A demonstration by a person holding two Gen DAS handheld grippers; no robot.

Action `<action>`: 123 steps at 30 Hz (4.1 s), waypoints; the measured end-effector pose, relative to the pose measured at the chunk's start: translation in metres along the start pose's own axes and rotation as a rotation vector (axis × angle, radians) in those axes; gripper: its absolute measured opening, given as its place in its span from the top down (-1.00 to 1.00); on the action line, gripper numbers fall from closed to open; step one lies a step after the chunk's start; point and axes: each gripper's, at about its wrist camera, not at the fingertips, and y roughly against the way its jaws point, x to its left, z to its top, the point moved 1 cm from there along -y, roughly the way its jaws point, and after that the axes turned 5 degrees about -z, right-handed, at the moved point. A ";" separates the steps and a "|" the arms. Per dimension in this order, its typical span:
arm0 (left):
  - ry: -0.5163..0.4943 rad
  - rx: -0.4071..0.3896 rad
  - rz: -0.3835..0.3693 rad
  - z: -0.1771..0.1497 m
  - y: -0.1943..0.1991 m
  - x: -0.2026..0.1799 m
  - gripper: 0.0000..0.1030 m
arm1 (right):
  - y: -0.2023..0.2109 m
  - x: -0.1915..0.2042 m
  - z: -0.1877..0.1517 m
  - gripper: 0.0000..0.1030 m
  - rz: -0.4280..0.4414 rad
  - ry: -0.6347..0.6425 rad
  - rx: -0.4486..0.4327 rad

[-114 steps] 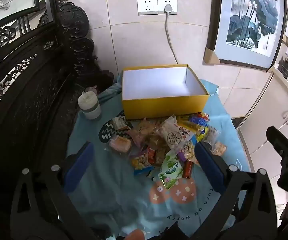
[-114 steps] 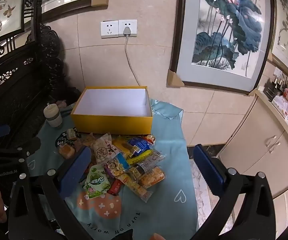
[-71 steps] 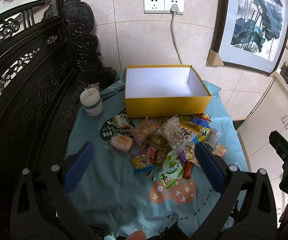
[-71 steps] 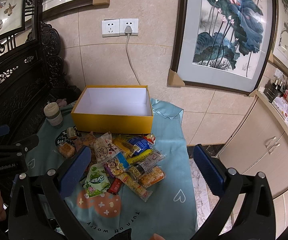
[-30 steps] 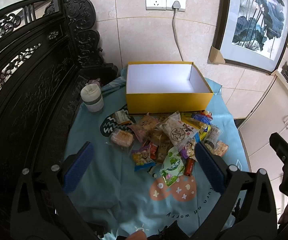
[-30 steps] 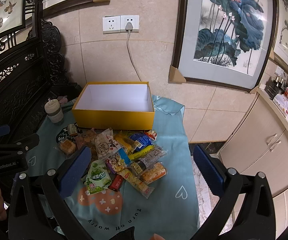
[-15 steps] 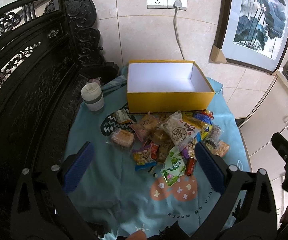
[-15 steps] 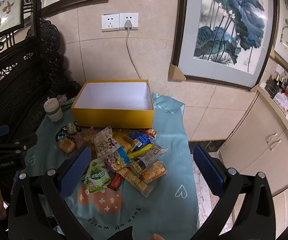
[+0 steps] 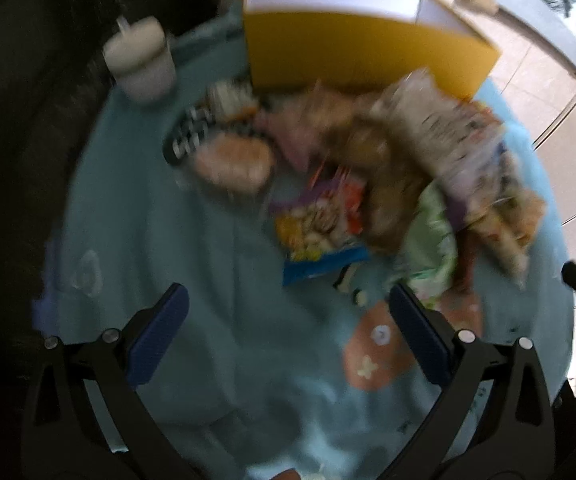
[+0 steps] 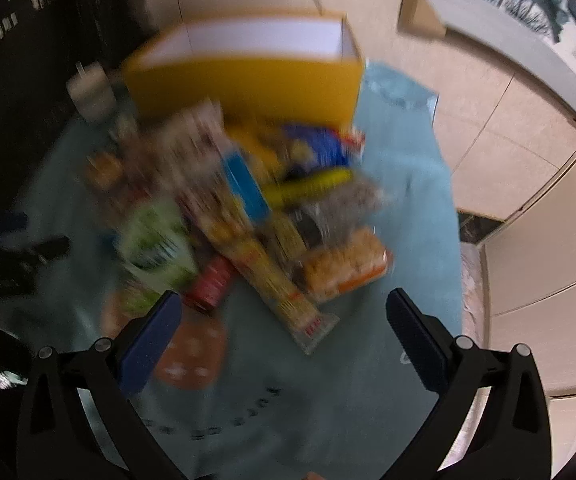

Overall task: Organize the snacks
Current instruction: 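Grasp the blue-white packet with the left tool while the right tool grasps the long cream snack bar, then carry both snacks over the yellow box and open both tools to drop them, then grasp the green chip bag with the left tool while the right tool grasps the orange puffed-snack bag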

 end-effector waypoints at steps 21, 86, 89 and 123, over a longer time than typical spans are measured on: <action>0.033 -0.058 -0.125 -0.005 -0.058 0.008 0.61 | -0.059 0.020 -0.008 0.41 0.160 0.004 0.082; 0.193 -0.428 -0.252 0.260 0.102 -0.015 -0.95 | 0.095 -0.002 0.289 -0.42 -0.009 -0.116 -0.281; 0.276 -0.410 -0.304 0.237 0.090 0.002 -0.96 | 0.093 -0.001 0.262 -0.42 -0.012 -0.090 -0.271; -0.212 -0.065 -0.280 -0.007 -0.073 -0.101 -0.01 | -0.053 0.025 0.045 -0.43 -0.185 0.014 0.056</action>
